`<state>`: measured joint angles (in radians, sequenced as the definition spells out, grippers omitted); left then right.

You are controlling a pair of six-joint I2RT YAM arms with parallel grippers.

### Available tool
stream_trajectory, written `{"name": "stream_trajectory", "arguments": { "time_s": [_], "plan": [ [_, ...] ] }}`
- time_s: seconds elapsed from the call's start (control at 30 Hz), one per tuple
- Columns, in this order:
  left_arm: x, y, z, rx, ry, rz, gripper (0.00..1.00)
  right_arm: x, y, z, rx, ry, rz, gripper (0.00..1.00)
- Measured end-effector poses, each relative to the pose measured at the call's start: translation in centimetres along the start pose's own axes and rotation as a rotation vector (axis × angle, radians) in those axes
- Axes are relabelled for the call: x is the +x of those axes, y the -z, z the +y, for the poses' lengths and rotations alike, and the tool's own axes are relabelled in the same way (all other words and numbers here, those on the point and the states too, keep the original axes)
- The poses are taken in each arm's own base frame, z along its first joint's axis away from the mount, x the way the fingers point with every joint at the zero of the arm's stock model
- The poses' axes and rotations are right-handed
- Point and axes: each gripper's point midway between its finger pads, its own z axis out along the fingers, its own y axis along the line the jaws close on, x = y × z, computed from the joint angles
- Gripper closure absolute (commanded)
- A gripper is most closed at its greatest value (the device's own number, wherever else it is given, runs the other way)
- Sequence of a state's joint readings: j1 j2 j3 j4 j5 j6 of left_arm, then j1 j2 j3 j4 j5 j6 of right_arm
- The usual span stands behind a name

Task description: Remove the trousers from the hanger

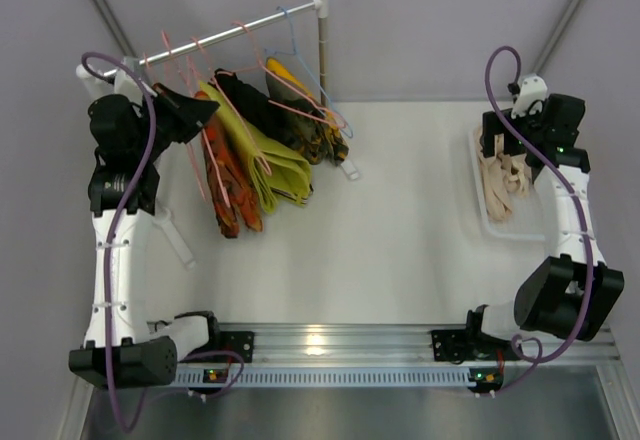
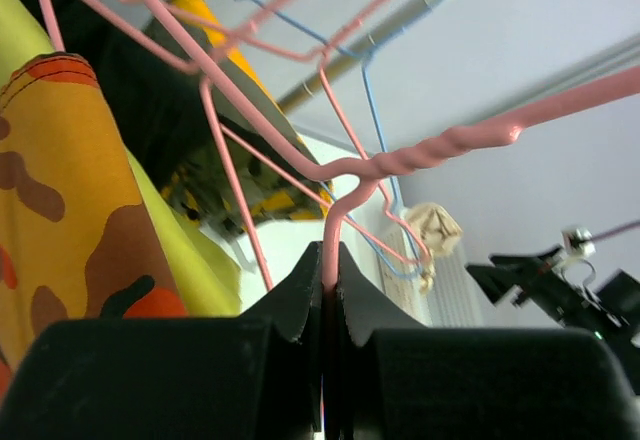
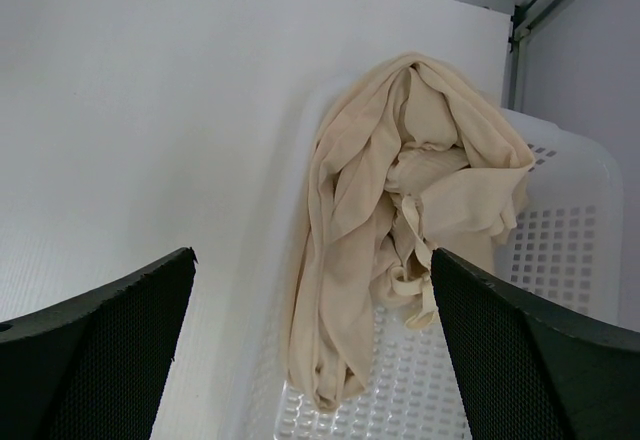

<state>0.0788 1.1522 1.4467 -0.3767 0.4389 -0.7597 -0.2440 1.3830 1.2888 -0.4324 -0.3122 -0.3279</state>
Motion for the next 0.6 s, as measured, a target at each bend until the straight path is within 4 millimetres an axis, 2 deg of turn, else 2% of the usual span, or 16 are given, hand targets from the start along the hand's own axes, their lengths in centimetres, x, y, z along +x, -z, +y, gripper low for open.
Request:
{"name": "stream_trajectory", "arguments": {
  "time_s": [0.23, 0.37, 0.6],
  "plan": [
    [5.2, 3.8, -1.4, 0.072, 0.062, 0.155, 1.00, -0.2, 0.2, 0.0, 0.002, 0.000, -0.007, 0.01],
    [8.4, 6.0, -2.8, 0.166, 0.082, 0.286, 1.00, -0.2, 0.2, 0.1, 0.002, -0.006, -0.007, 0.00],
    [12.8, 9.4, -5.2, 0.343, 0.105, 0.485, 1.00, -0.6, 0.6, 0.3, -0.007, -0.016, -0.020, 0.00]
  ]
}}
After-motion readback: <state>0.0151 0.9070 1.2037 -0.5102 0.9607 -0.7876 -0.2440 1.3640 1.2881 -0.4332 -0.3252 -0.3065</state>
